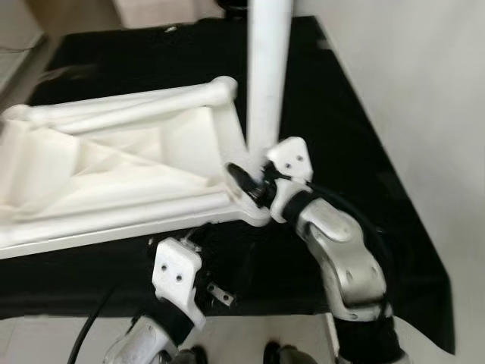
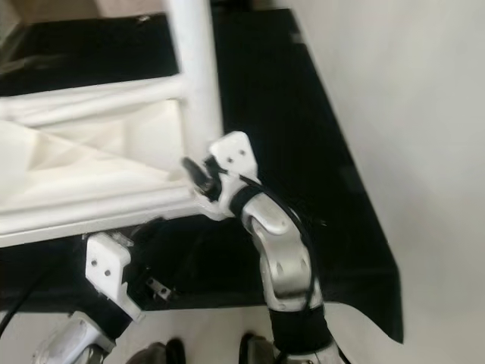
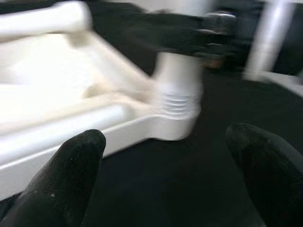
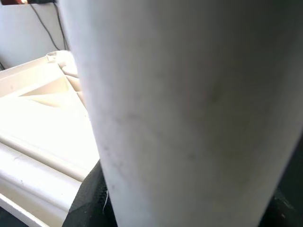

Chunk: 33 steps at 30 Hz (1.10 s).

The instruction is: Building children table

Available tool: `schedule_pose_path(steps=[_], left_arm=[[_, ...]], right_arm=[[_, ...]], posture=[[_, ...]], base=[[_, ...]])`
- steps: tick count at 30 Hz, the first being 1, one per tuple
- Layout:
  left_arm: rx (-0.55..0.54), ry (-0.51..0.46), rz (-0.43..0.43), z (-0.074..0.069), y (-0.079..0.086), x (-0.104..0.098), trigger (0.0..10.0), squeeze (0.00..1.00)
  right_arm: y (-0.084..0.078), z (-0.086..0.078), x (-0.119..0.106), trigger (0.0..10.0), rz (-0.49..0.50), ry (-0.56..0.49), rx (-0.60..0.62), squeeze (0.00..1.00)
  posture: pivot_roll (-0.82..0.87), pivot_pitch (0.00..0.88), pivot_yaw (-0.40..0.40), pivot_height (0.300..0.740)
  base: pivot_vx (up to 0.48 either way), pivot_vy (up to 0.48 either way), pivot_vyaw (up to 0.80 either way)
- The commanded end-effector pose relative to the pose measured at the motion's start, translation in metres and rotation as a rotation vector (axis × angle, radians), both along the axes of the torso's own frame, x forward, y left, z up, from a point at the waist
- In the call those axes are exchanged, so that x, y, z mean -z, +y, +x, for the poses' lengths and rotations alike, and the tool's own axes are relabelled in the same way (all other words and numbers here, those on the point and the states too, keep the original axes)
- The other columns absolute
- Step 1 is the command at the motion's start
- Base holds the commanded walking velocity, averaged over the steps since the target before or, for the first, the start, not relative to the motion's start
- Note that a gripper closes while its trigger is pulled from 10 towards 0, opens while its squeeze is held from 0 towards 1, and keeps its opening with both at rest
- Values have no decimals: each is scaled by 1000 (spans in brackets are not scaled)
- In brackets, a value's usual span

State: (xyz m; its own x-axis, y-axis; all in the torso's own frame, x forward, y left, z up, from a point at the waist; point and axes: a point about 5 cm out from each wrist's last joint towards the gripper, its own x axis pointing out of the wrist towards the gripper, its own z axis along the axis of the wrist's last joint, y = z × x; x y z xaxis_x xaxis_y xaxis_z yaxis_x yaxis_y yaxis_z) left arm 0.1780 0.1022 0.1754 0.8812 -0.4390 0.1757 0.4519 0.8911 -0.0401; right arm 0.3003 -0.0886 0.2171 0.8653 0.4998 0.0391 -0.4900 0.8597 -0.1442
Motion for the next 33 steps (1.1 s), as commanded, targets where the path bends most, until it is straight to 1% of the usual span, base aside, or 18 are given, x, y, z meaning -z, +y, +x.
schedule_pose_path(steps=[1, 5, 6, 7, 12, 14, 15, 16, 17, 18, 19, 22, 23, 24, 25, 28, 32, 33], left_arm=[[2, 4, 4, -1, 0, 1, 10000, 0], [3, 5, 3, -1, -1, 1, 10000, 0], [2, 5, 3, -1, -1, 1, 10000, 0], [2, 5, 3, -1, -1, 1, 10000, 0], [2, 5, 2, -1, 0, 1, 10000, 0], [1, 5, 2, -1, 0, 1, 10000, 0], [0, 5, 1, -1, 0, 1, 10000, 0], [1, 6, 2, 0, 0, 1, 10000, 0], [2, 6, 3, 0, 0, 1, 10000, 0], [2, 6, 4, 0, 1, 1, 10000, 0], [3, 5, 5, 0, 1, 1, 10000, 0], [2, 5, 6, 1, 1, 1, 10000, 0], [3, 5, 6, 0, 0, 1, 10000, 0], [2, 5, 7, 0, 0, 1, 10000, 0], [1, 4, 7, 0, 0, 1, 10000, 0], [1, 4, 7, 0, 0, 1, 10000, 0], [0, 3, 8, 0, -1, 1, 10000, 0], [0, 3, 8, 0, -1, 1, 10000, 0]], right_arm=[[-9, 3, 34, 0, -47, 195, 74, 0], [3, 2, 34, 0, -31, 222, 22, 0], [5, 1, 33, 8039, -34, 222, 17, 0], [7, -1, 32, 10000, -34, 225, 40, 0], [9, -6, 30, 10000, -33, 232, 92, 0], [10, -6, 28, 10000, -8, 227, 98, 0], [11, -6, 26, 10000, 2, 220, 87, 259], [18, -4, 18, 10000, 71, 204, -37, 1000], [24, -4, 12, 10000, 119, 189, -130, 1000], [27, -4, 6, 10000, 128, 158, -219, 851], [29, -3, 2, 10000, 127, 139, -268, 851], [29, -3, 1, 10000, 110, 128, -286, 851], [29, -4, -1, 10000, 109, 122, -311, 110], [27, 0, -6, 10000, 89, 103, -391, 0], [24, 3, -12, 10000, 50, 71, -472, 0], [23, 4, -15, 10000, 20, 51, -524, 0], [14, 13, -26, 10000, -70, -7, -721, 0], [14, 13, -26, 10000, -70, -7, -721, 0]], posture=[[-41, 280, -22, 740], [-30, 284, -23, 740], [-30, 285, -23, 740], [-30, 285, -23, 740], [-31, 286, -25, 740], [-34, 285, -25, 740], [-35, 285, -24, 740], [-34, 283, -19, 740], [-34, 283, -19, 740], [-30, 282, -17, 740], [-30, 282, -17, 740], [-30, 282, -17, 740], [-30, 280, -18, 740], [-22, 280, -20, 740], [-20, 280, -21, 740], [-20, 280, -21, 740], [-5, 283, -20, 740], [-5, 283, -20, 740]], base=[[0, 0, 0], [0, 0, 0], [0, 0, 0], [0, 0, 0], [0, 0, 0], [0, 0, 0], [0, 0, 0], [0, 0, 0], [0, 0, 0], [0, 0, 0], [0, 0, 0], [0, 0, 0], [0, 0, 0], [0, 0, 0], [0, 0, 0], [0, 0, 0], [0, 0, 0], [0, 0, 0]])
